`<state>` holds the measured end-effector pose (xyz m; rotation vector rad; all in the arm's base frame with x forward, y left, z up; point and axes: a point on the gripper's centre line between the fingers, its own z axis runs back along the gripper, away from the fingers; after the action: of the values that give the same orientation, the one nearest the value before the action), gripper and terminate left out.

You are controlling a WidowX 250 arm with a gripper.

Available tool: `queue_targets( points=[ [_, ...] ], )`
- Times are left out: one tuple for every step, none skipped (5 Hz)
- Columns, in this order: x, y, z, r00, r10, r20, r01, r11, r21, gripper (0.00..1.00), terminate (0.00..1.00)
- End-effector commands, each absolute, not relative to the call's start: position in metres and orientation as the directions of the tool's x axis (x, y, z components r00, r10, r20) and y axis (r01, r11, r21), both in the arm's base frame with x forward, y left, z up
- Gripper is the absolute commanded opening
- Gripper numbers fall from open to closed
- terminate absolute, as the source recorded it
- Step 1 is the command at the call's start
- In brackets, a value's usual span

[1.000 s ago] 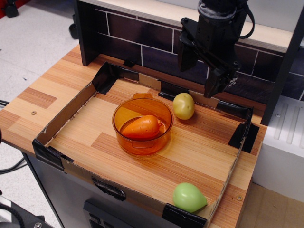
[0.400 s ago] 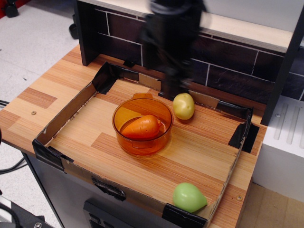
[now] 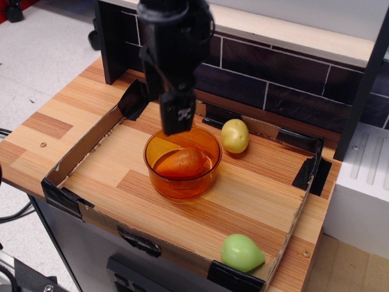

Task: Take carrot out of pot

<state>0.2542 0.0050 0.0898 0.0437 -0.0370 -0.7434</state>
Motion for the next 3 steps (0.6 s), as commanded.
queue_targets(
  points=[
    [0.266,0.002,0.068,0.678,-0.735,0.007,0.733,0.677,0.069,1.00,0.00],
    [0.269,0.001,0.056,0.686,-0.727,0.003,0.725,0.685,0.070,1.00,0.00],
    [0.272,0.003,0.049,0.693,-0.721,-0.003,0.719,0.691,0.073,1.00,0.00]
  ],
)
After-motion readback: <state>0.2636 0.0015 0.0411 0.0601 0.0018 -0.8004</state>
